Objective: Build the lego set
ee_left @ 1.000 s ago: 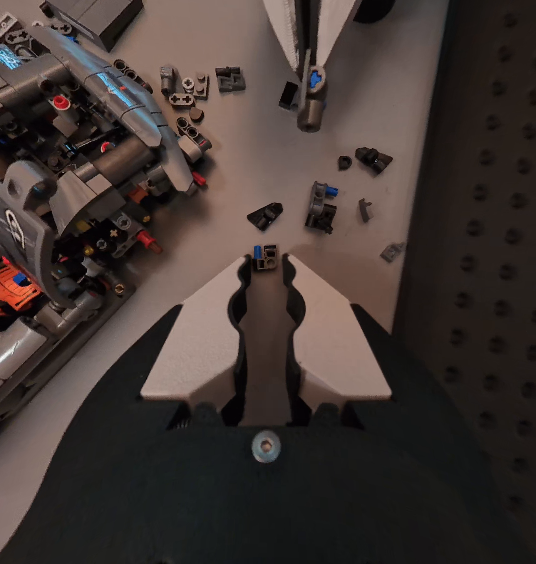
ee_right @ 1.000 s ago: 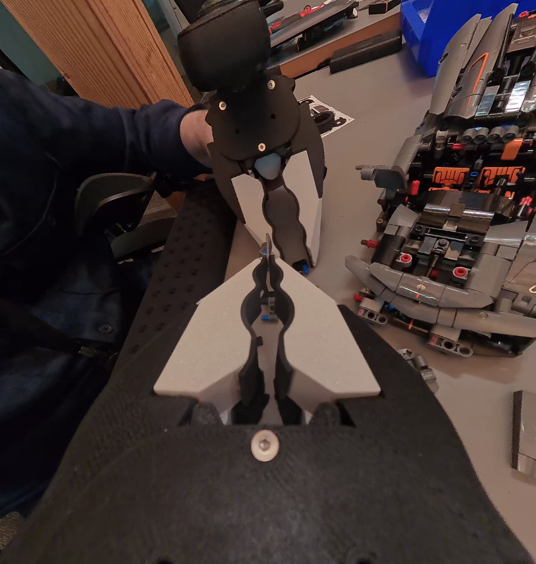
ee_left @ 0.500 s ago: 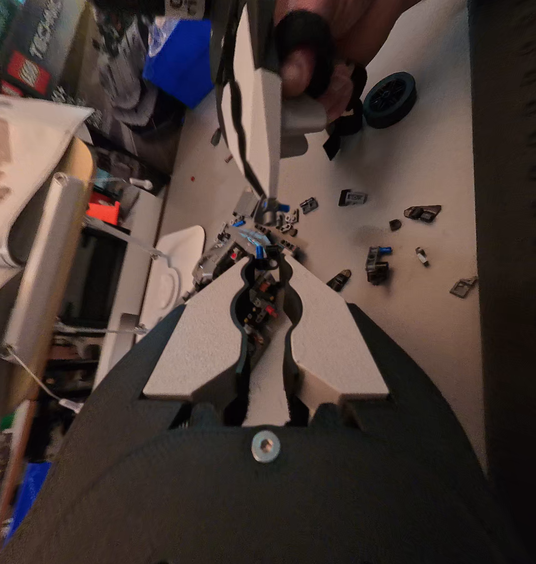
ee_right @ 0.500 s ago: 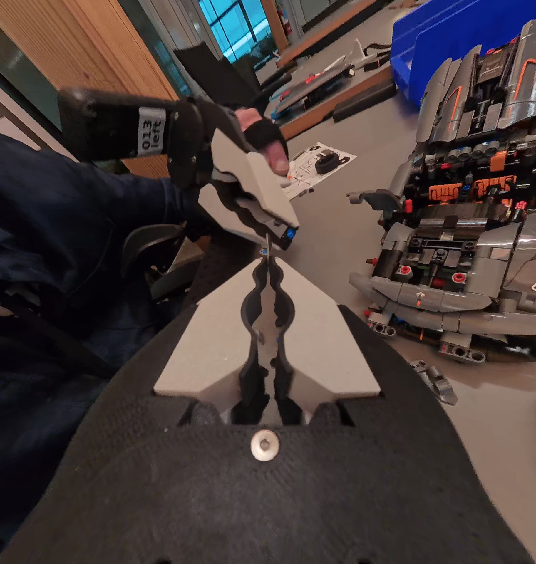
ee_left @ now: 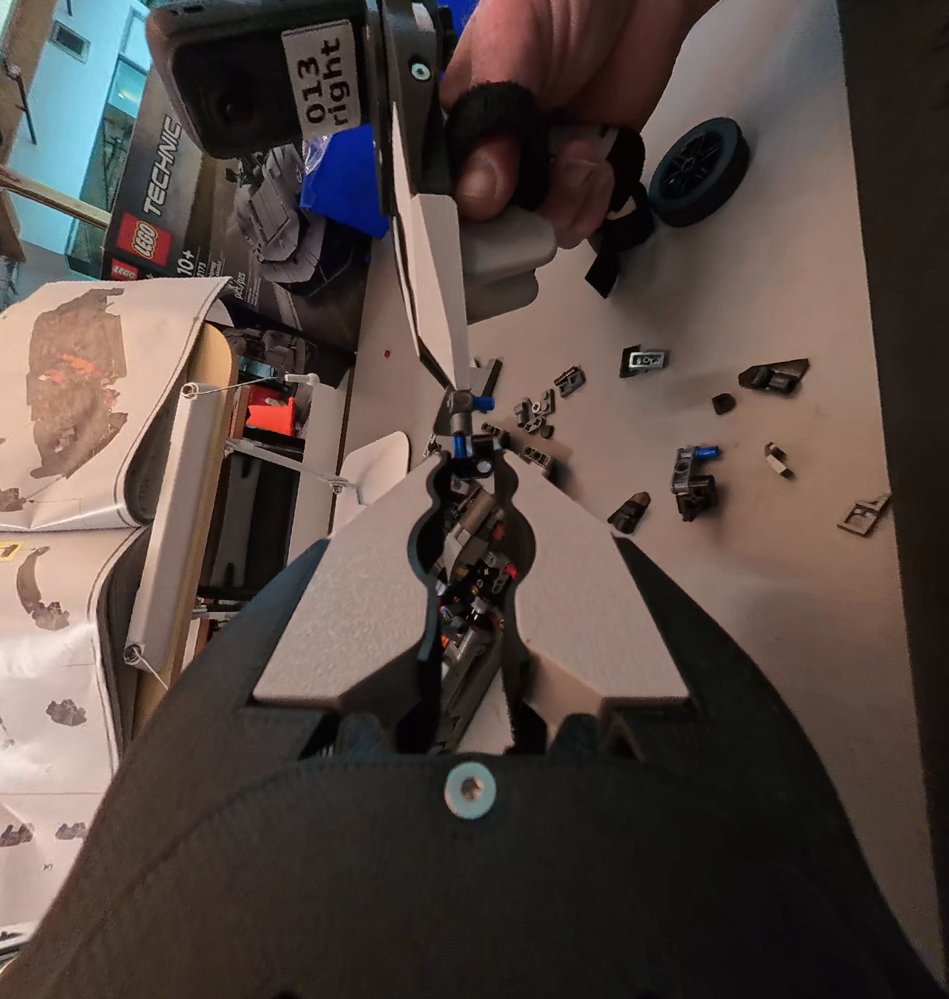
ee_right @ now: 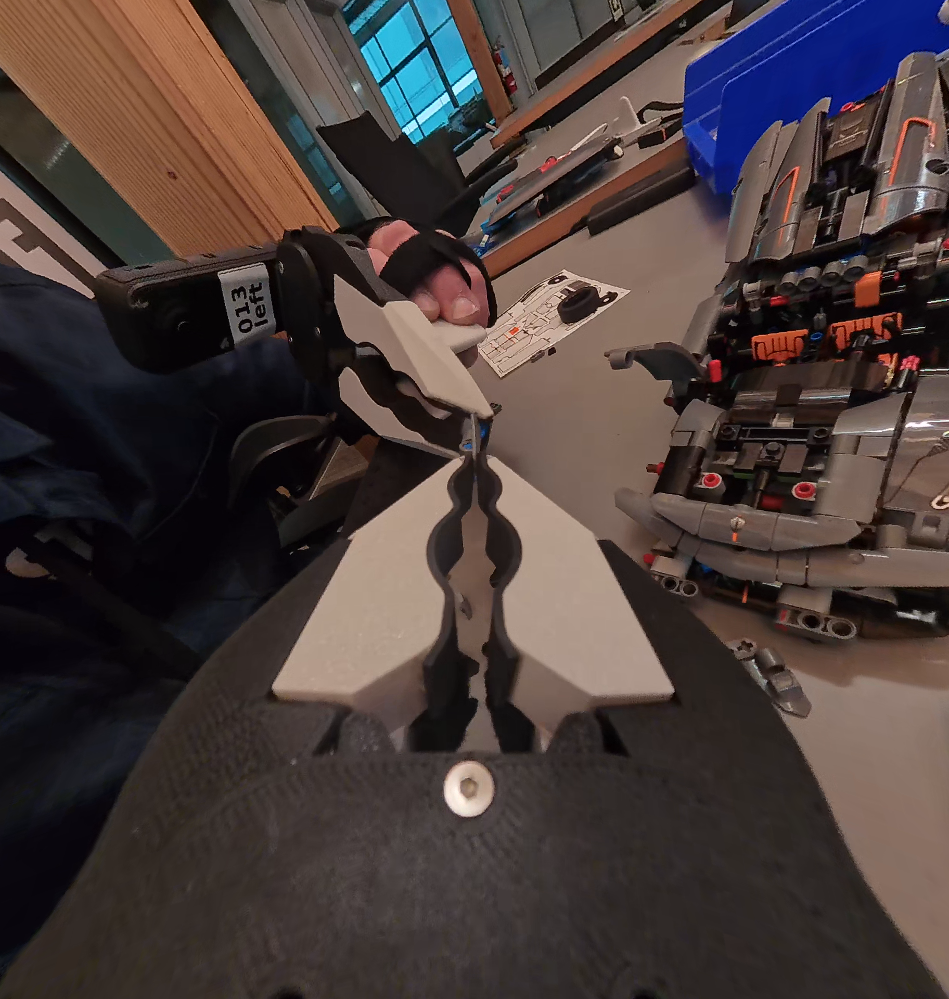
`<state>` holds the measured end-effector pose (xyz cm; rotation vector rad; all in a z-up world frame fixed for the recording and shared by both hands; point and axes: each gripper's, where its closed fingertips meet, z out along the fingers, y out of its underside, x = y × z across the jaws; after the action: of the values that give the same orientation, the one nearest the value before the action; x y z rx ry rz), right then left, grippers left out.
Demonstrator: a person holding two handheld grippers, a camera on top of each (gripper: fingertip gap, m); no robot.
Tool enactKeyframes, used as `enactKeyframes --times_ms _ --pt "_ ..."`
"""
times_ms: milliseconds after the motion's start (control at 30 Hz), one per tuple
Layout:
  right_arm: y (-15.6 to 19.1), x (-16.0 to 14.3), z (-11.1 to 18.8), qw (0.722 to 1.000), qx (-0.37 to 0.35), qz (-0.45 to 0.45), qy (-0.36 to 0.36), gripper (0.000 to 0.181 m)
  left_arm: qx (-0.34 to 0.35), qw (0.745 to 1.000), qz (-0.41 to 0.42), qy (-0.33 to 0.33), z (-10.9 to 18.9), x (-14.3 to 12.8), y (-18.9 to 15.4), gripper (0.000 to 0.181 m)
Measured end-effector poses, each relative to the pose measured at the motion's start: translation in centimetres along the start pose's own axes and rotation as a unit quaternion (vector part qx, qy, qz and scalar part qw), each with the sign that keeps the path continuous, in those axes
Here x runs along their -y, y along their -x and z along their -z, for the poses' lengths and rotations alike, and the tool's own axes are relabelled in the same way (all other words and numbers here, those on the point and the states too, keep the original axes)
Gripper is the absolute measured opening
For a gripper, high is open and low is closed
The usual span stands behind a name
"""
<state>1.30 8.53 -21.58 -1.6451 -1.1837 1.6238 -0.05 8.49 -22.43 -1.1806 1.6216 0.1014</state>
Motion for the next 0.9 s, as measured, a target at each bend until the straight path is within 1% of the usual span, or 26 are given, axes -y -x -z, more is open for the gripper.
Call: enactKeyframes --times_ms 367,567,767,900 --pt "0.2 0.4 0.1 1.0 0.01 -0.008 -0.014 0.0 0.026 0.999 -0.024 0.005 0.1 0.2 0.6 0.012" --pt "0.1 0.7 0.3 1.0 0.012 -0.014 -0.025 0.0 0.035 0.998 -0.043 0.009 0.1 0.4 0.7 0.012" --pt "0.2 1.0 0.5 0.999 0.013 -0.012 -0.034 0.0 0.041 0.998 -0.038 0.003 0.0 0.7 1.0 0.013" --pt "0.3 1.1 0.5 0.999 0.016 -0.016 -0.038 0.0 0.043 0.997 -0.056 0.01 -0.1 0.7 0.9 0.013"
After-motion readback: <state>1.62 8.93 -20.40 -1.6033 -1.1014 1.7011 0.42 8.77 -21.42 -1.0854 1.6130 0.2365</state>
